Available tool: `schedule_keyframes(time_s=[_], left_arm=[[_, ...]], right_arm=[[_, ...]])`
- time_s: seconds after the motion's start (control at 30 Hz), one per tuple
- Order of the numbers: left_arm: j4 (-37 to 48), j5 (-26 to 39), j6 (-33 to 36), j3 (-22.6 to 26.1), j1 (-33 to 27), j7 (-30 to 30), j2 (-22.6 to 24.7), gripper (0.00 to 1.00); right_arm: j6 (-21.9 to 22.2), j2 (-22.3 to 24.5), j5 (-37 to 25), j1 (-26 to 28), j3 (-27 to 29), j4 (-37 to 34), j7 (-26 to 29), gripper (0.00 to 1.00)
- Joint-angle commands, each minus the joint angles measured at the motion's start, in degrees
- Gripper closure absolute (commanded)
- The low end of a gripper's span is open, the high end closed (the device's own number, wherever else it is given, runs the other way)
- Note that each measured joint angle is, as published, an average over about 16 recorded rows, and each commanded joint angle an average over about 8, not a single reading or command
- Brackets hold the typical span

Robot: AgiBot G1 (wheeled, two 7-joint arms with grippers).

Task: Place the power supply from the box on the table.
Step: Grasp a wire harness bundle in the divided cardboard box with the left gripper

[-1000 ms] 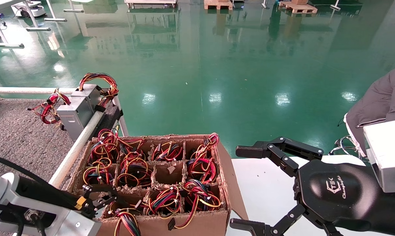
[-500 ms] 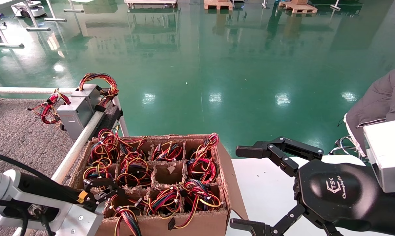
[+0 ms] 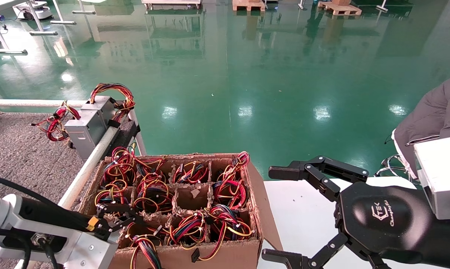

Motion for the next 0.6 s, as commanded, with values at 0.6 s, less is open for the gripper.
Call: schedule_keyframes(time_s=[0.6], left_arm=[[0.0, -2.29, -0.67, -1.68, 0.24, 0.42, -1.04, 1.0]], right_arm=[[0.0, 0.0, 0.0, 0.0, 0.0, 0.0, 0.0, 0.0]])
